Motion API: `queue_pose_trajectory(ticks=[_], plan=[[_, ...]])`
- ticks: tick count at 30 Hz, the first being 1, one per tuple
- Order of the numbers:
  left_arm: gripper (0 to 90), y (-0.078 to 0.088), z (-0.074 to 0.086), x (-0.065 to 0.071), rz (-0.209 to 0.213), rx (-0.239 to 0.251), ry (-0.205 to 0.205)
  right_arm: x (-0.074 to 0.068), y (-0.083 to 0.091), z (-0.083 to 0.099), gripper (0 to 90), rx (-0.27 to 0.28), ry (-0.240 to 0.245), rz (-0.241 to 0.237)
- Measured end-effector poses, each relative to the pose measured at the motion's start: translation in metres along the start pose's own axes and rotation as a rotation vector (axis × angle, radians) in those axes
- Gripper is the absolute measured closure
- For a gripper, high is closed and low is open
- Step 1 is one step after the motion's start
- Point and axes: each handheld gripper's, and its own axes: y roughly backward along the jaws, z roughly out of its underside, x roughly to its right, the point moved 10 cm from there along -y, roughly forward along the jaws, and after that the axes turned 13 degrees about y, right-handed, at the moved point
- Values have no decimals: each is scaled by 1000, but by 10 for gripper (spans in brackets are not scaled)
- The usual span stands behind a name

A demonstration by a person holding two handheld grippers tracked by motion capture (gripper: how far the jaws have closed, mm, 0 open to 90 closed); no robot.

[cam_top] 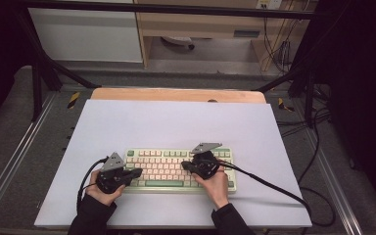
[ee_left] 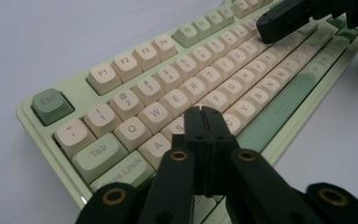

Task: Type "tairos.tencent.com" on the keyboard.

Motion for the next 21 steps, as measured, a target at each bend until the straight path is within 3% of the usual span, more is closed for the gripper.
queue_pose_trajectory(ticks=[11, 21], plan=[[898, 0, 0, 0, -1, -1, 0, -1, -3, 1, 900, -7, 1, -2], [898, 0, 0, -1, -3, 2, 0, -6, 13, -9, 900, 37, 12, -11]])
